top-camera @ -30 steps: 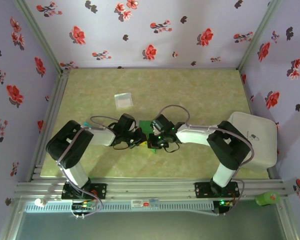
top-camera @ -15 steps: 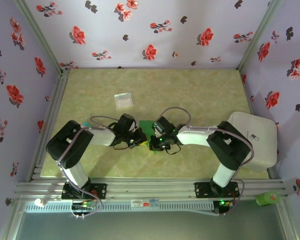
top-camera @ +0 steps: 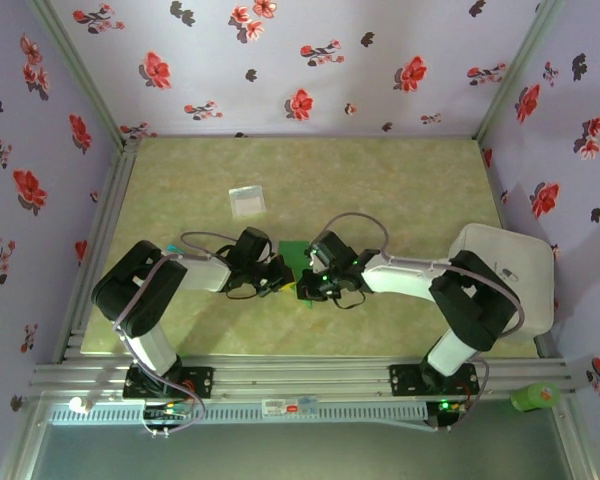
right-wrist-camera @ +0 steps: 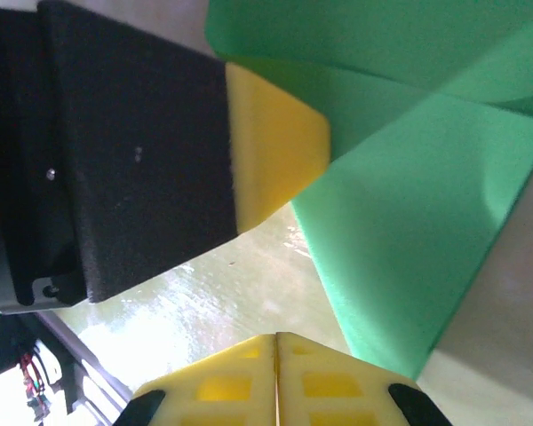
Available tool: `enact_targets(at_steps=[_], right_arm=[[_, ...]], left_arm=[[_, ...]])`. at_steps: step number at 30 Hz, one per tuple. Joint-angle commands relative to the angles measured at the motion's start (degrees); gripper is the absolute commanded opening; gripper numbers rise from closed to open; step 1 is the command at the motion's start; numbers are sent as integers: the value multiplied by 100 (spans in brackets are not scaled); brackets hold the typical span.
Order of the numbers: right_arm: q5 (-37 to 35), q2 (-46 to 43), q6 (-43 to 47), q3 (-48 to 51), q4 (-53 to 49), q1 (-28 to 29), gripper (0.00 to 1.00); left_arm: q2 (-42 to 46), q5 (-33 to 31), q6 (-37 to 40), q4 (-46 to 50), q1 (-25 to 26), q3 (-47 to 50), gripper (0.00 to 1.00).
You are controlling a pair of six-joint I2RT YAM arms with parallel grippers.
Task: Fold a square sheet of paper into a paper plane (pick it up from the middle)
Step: Third fold the triangle at the center of the table.
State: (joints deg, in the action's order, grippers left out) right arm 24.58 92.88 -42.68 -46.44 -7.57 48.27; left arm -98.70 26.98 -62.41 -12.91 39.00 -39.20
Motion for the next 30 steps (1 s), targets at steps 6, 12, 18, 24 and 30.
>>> enact_targets(at_steps=[6,12,18,24,30], right_arm=[[-57,502,-116,-151,-104,102,8],[-13,469,-235,163,131,59,8],[170,347,-468,528,599,8,9],[377,222,-963,1013,1422,-40,9],[505,-61,-1213,1333,1854,-54,9]], left_arm=[[-130,-235,168,324,28,149,0],[-146,-227,186,341,33,135,0],[-150,-221,183,333,29,128,0],[-146,-221,176,294,26,165,0],[-137,-226,125,236,20,182,0]])
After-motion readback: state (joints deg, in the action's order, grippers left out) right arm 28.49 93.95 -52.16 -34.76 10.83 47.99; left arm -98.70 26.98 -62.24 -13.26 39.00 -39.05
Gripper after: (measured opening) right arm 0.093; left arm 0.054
